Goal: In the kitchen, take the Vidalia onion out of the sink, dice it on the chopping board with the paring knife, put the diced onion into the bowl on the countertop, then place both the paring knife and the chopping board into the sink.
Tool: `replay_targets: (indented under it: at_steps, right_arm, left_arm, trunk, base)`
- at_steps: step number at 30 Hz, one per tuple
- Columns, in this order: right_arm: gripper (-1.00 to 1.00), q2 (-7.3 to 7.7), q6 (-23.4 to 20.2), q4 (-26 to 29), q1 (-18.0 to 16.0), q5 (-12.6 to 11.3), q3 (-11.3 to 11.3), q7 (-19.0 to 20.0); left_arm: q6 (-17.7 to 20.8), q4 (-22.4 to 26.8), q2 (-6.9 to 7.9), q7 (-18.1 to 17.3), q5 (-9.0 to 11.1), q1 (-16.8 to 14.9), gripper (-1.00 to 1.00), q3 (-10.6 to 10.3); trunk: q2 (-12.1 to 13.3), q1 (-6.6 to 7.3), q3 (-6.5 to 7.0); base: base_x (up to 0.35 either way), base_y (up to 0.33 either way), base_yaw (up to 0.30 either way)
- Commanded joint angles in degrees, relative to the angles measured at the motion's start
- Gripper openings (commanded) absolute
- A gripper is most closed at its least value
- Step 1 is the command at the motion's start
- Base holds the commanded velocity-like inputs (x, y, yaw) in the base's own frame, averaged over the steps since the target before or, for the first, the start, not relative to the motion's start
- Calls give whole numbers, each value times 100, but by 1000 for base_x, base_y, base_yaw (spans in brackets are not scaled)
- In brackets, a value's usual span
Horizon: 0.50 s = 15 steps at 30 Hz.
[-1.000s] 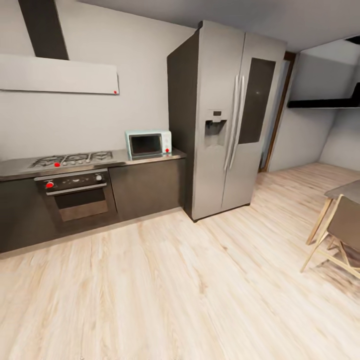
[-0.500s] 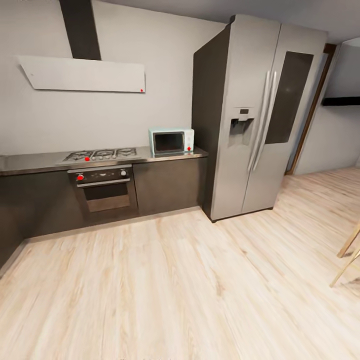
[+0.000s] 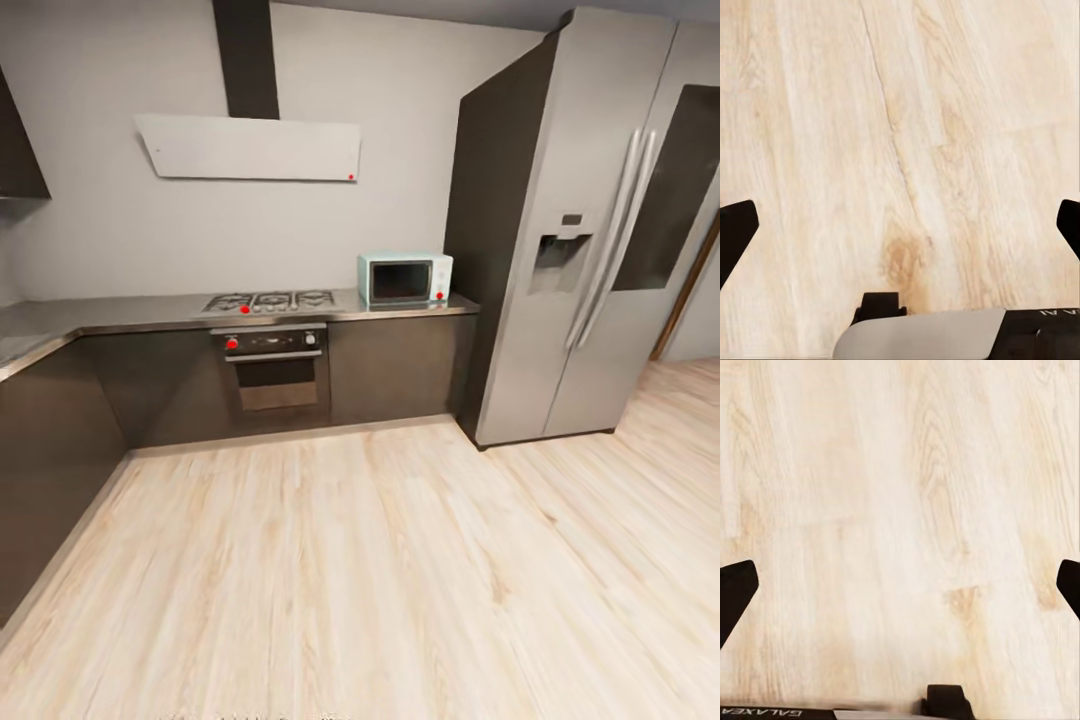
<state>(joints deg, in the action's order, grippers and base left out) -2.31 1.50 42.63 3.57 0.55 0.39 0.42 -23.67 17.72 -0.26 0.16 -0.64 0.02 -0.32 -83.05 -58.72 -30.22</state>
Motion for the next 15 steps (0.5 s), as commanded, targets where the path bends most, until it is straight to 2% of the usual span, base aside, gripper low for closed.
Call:
replay_targets:
  at_steps: [1, 9, 15]
  right_arm:
    - [100, -1, 8, 9, 4, 4, -4, 5]
    - [100, -2, 8, 8, 4, 1, -4, 9]
    - [100, -4, 8, 2, 4, 4, -4, 7]
  left_arm:
    - [-11, 4, 0, 2, -6, 2, 100, -3]
    - [-14, 4, 0, 2, -6, -1, 100, -6]
    - [-14, 4, 0, 2, -6, 1, 100, -4]
  trunk:
    - [-2, 0, -8]
    - [-2, 0, -40]
    - [-2, 0, -64]
  base:
    - [0, 289, 260]
    - [-6, 290, 260]
    - [-84, 288, 260]
